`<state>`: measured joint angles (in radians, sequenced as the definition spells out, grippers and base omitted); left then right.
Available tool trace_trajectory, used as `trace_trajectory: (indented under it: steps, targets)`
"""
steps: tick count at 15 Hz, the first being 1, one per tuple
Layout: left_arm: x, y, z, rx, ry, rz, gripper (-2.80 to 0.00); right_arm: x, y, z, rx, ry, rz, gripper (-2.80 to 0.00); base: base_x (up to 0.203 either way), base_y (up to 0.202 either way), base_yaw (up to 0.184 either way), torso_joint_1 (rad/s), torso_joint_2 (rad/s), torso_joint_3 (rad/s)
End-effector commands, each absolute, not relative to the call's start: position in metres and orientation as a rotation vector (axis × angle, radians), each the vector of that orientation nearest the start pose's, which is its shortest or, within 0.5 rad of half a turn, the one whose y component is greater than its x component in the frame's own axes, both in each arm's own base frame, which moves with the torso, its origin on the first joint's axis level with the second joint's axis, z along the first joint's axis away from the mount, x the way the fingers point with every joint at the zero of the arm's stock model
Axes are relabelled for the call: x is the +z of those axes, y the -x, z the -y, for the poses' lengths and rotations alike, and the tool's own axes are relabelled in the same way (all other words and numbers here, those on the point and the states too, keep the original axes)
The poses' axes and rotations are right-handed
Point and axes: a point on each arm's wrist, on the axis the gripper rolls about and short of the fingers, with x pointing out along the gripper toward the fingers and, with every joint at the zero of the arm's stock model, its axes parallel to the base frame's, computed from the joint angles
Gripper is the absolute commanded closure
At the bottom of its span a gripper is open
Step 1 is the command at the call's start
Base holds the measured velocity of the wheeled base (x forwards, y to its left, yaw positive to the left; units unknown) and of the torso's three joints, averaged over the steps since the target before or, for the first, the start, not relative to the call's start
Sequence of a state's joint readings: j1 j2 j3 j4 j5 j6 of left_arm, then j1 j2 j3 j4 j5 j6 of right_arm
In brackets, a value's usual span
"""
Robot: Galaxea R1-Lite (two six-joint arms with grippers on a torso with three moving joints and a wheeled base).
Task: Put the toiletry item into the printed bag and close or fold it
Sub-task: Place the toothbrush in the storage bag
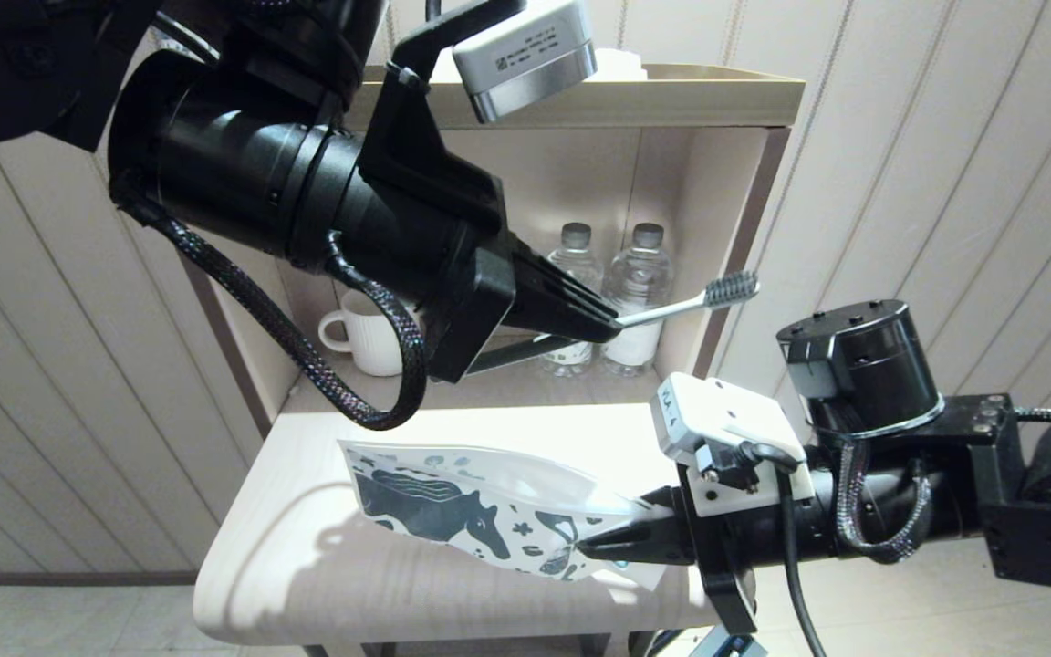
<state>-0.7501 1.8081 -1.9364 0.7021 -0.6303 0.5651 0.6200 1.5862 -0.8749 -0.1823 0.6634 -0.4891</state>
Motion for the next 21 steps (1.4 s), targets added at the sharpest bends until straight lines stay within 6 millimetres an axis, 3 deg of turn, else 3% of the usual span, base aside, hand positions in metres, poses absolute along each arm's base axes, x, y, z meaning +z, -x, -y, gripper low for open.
trace_trajectory:
  steps: [1, 12, 21]
  targets:
    - [0.328, -0.227, 0.232, -1.538, -0.406, -0.288, 0.00, 0.192, -0.212, -0.168, 1.365, 0.396, -0.251, 0.00, 0.000, 0.000, 0.000, 0.000, 0.00, 0.000]
    - [0.302, -0.244, 0.247, -1.613, -0.170, -0.528, 0.00, 0.189, -0.213, -0.166, 1.359, 0.390, -0.251, 0.00, 0.000, 0.000, 0.000, 0.000, 0.00, 0.000]
    - [0.277, -0.259, 0.261, -1.600, -0.121, -0.578, 0.00, 0.192, -0.214, -0.167, 1.356, 0.388, -0.222, 0.00, 0.000, 0.000, 0.000, 0.000, 0.00, 0.000]
